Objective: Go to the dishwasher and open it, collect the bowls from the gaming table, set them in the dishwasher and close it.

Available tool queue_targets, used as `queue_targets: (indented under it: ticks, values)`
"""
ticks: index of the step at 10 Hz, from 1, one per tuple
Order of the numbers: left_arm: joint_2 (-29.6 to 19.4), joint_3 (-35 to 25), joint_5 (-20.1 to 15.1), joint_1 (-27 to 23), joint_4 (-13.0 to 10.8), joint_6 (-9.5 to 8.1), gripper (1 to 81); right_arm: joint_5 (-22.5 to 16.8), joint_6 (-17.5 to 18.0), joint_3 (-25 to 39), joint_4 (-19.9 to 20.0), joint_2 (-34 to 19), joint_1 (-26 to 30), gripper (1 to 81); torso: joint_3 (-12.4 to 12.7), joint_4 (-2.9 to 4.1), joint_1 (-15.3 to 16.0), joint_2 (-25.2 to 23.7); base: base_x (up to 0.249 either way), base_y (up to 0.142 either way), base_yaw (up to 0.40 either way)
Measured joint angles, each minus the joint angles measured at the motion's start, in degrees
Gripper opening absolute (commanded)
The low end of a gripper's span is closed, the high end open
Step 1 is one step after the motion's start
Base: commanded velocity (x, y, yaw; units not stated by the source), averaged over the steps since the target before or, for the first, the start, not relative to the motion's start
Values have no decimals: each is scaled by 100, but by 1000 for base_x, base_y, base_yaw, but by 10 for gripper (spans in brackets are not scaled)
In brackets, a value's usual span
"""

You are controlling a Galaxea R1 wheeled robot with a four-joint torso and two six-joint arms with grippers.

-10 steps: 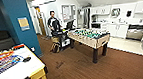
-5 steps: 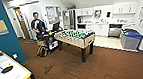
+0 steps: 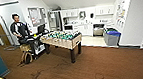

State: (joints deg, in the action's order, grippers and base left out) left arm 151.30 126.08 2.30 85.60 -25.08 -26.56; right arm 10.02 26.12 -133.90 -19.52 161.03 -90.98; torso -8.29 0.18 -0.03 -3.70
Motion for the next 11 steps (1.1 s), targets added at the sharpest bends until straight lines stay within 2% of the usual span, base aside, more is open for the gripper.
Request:
queue_targets:
  ticks: [9, 11]
  values:
    - [44, 46, -7, -2, 2, 0, 10, 0, -2, -273, -5, 218, -11, 10, 0, 0, -2, 0, 0, 0, -399]
    - [33, 46, -41, -38, 2, 0, 10, 21, -2, -300, -5, 218, -17, 10, 0, -2, -2, 0, -71, -267, 0]
